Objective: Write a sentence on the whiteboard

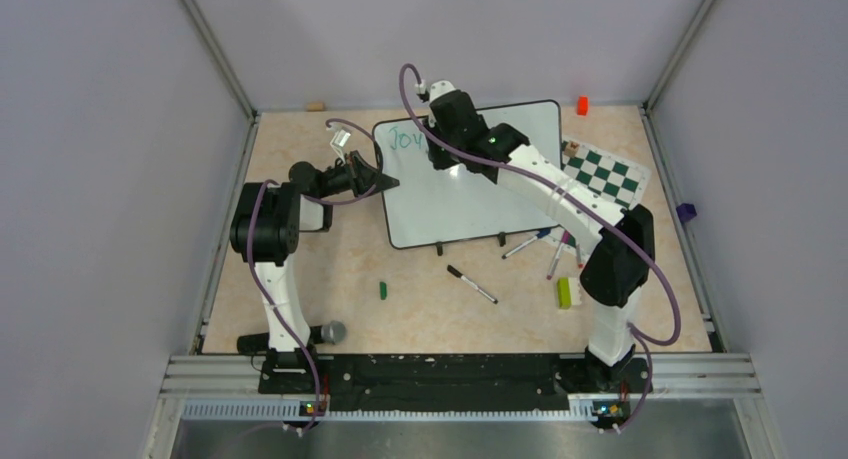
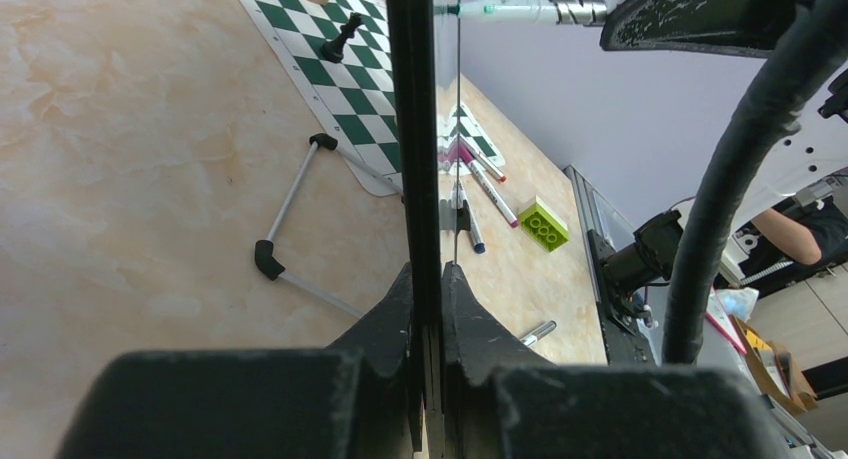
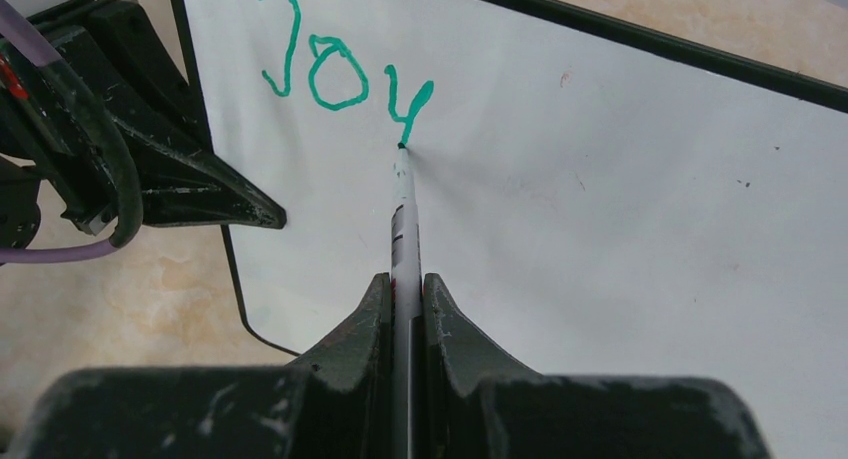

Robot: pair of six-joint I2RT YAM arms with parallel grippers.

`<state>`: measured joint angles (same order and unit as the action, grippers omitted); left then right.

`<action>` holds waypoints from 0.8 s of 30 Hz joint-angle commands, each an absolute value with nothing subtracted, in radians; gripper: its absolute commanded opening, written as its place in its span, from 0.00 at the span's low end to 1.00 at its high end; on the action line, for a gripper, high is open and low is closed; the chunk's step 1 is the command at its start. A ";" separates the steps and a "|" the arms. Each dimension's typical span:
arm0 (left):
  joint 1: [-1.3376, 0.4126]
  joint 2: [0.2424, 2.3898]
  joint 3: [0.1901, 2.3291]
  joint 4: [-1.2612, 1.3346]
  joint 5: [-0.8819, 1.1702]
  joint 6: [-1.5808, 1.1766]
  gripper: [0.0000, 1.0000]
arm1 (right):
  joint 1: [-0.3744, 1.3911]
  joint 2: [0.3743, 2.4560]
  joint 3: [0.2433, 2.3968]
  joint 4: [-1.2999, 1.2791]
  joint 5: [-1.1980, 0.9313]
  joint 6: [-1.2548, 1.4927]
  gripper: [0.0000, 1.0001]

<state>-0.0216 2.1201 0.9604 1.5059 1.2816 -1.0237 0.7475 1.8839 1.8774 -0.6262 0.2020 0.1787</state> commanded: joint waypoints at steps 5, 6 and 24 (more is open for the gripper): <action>-0.054 2.139 0.943 1.618 1.450 -0.913 0.00 | 0.728 1.856 1.828 -0.650 0.173 0.173 0.00; -0.054 2.138 0.943 1.618 1.449 -0.913 0.00 | 0.727 1.855 1.825 -0.650 0.166 0.175 0.00; -0.054 2.139 0.942 1.617 1.449 -0.912 0.00 | 0.729 1.906 1.909 -0.633 0.082 0.175 0.00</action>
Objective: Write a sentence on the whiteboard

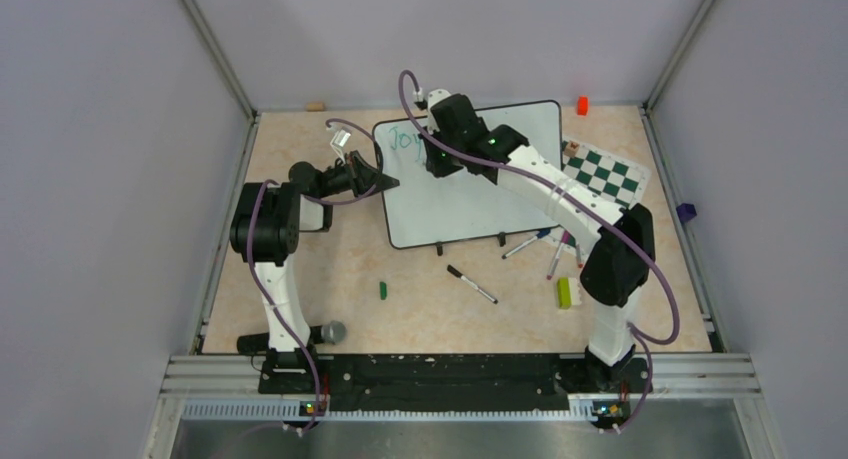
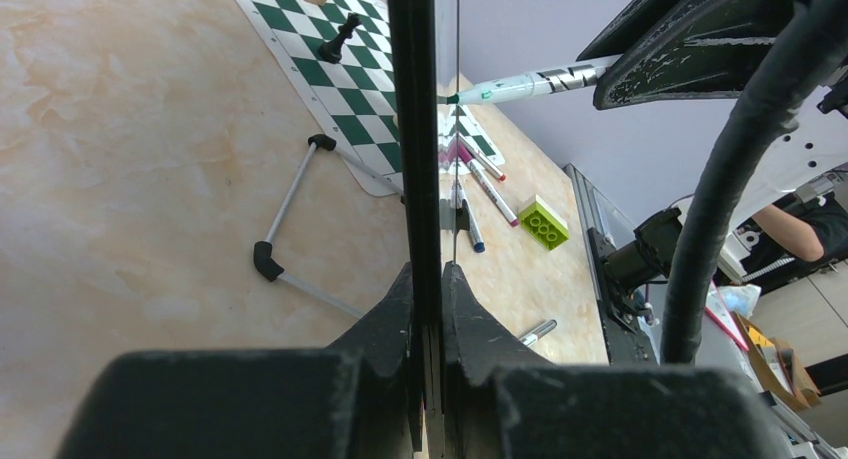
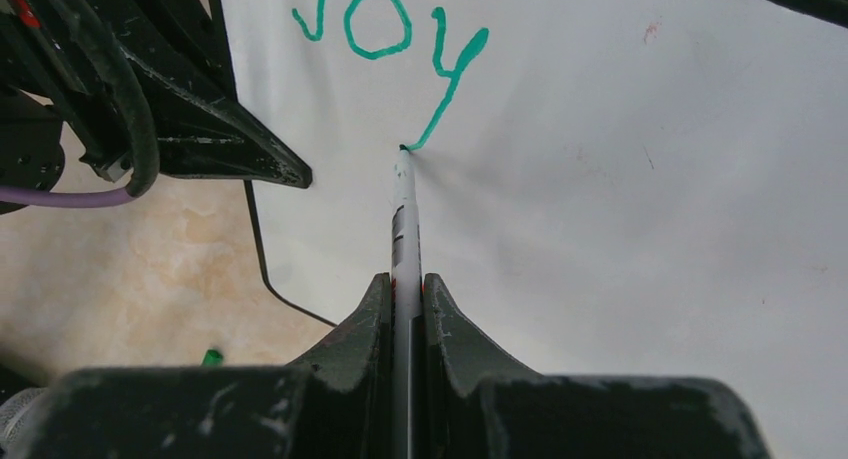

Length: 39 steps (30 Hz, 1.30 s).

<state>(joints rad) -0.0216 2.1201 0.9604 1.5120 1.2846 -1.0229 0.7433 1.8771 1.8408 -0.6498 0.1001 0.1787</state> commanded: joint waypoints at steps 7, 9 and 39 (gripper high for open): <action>-0.054 2.140 0.947 1.618 1.450 -0.914 0.00 | 0.728 1.897 1.953 -0.624 0.011 0.182 0.00; -0.054 2.139 0.946 1.618 1.450 -0.913 0.00 | 0.726 1.875 1.946 -0.614 0.004 0.184 0.00; -0.055 2.116 0.911 1.618 1.434 -0.877 0.00 | 0.703 1.672 1.705 -0.437 0.206 0.200 0.00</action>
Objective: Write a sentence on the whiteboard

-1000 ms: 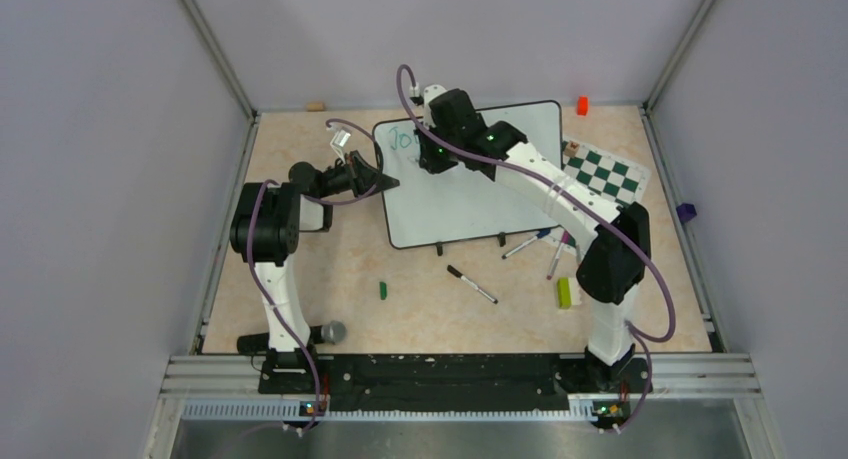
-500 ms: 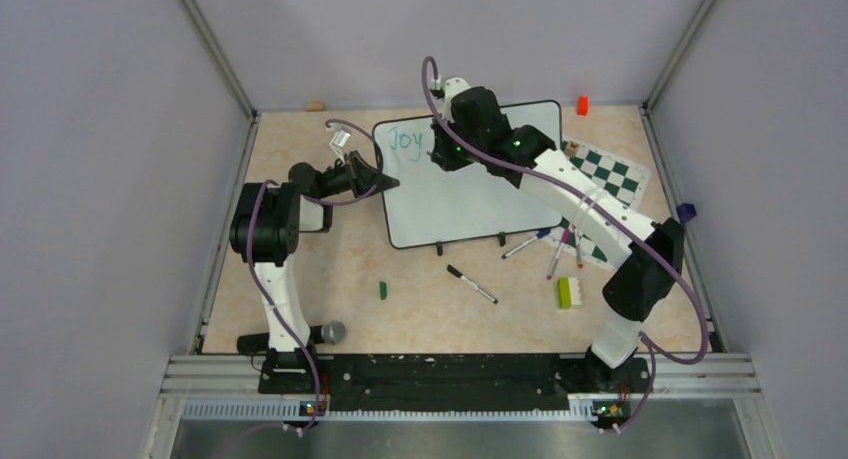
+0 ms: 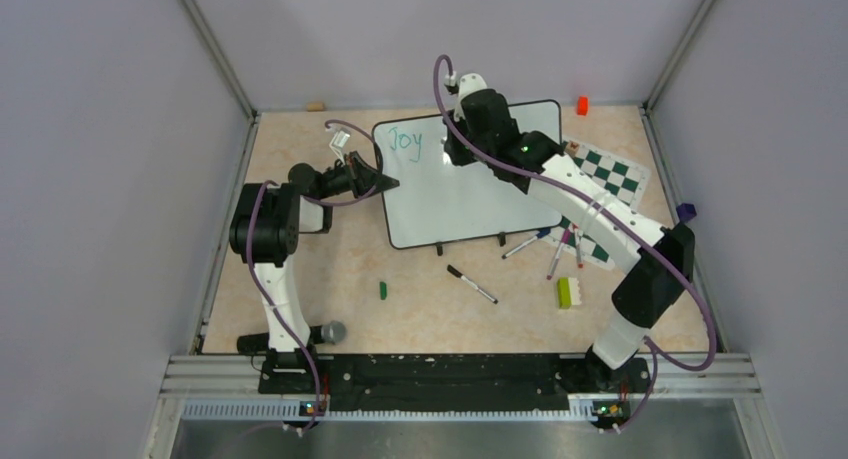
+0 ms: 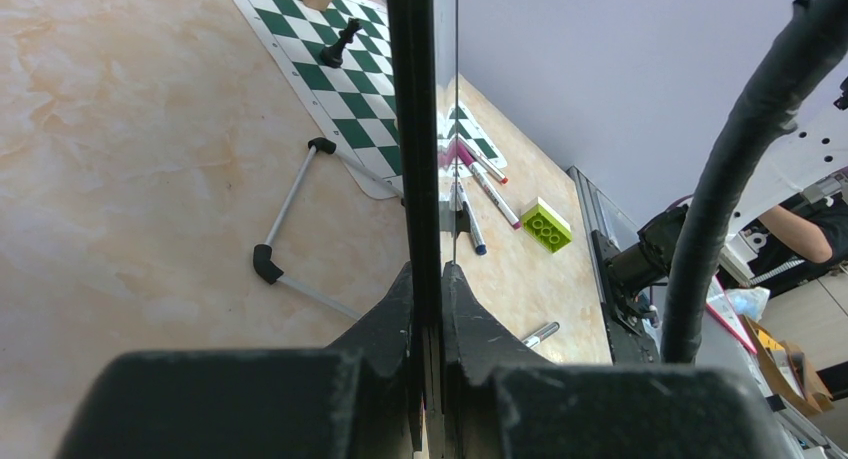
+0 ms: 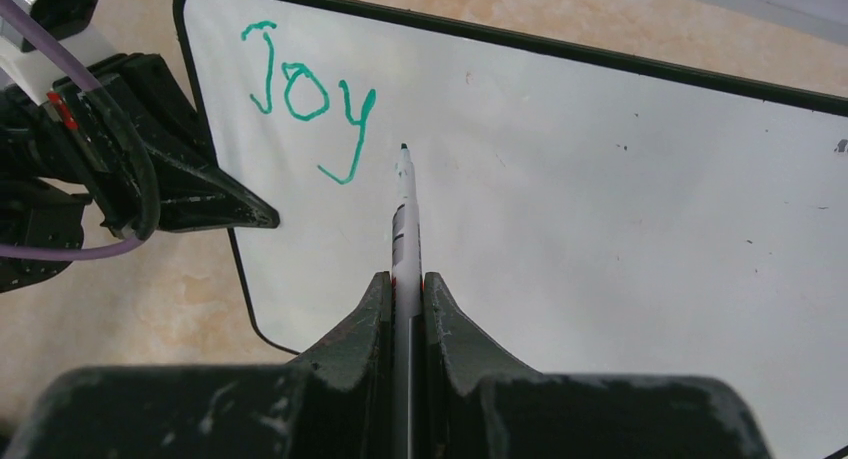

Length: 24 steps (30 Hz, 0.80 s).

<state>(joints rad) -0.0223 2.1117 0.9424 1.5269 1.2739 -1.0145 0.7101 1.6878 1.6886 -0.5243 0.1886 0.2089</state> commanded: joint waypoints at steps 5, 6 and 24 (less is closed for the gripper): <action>-0.055 2.117 0.914 1.618 1.434 -0.879 0.00 | 0.703 1.693 1.734 -0.428 0.217 0.192 0.00; -0.055 2.118 0.915 1.618 1.436 -0.879 0.00 | 0.703 1.700 1.742 -0.432 0.220 0.191 0.00; -0.057 2.125 0.922 1.618 1.441 -0.888 0.00 | 0.703 1.789 1.825 -0.463 0.311 0.172 0.00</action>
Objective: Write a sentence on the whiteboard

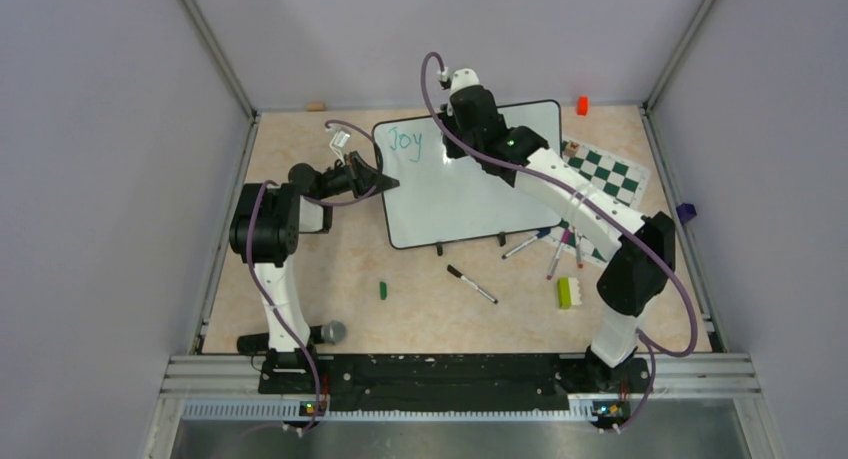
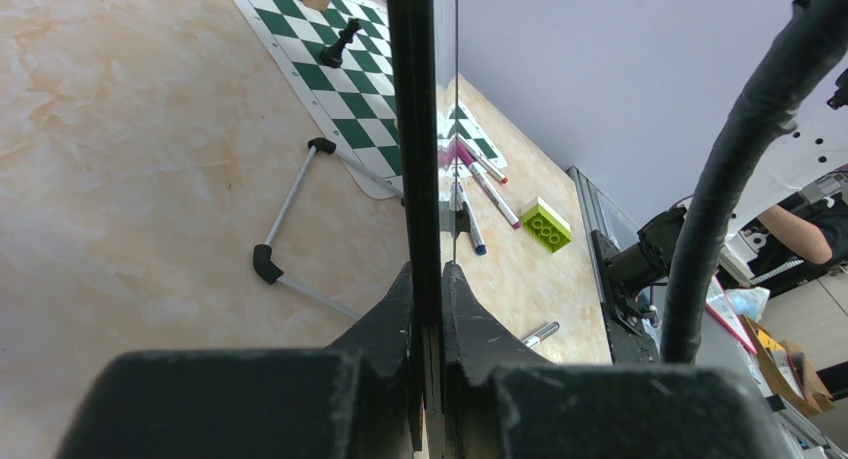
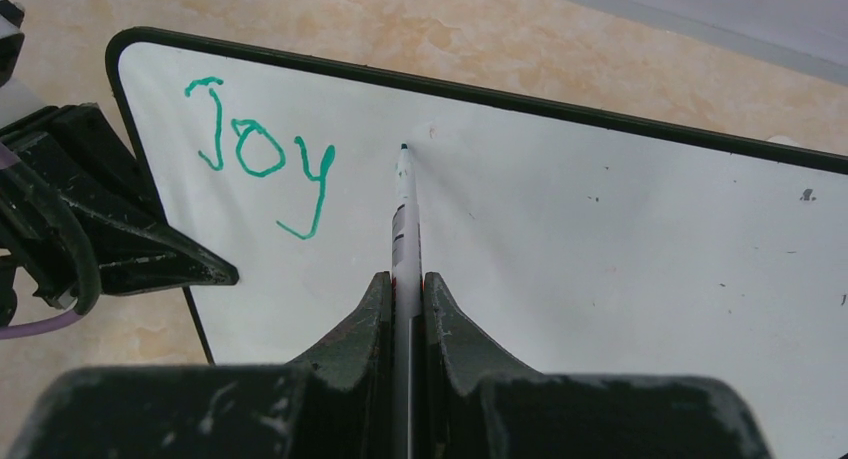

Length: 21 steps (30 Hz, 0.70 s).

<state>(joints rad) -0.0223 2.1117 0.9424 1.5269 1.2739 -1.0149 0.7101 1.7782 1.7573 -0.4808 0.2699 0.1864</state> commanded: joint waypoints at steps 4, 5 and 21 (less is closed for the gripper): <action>-0.057 2.127 0.923 1.618 1.441 -0.888 0.00 | 0.701 1.797 1.833 -0.462 0.327 0.168 0.00; -0.057 2.126 0.923 1.618 1.442 -0.888 0.00 | 0.701 1.801 1.834 -0.462 0.326 0.166 0.00; -0.058 2.127 0.925 1.618 1.442 -0.888 0.00 | 0.701 1.830 1.849 -0.481 0.316 0.163 0.00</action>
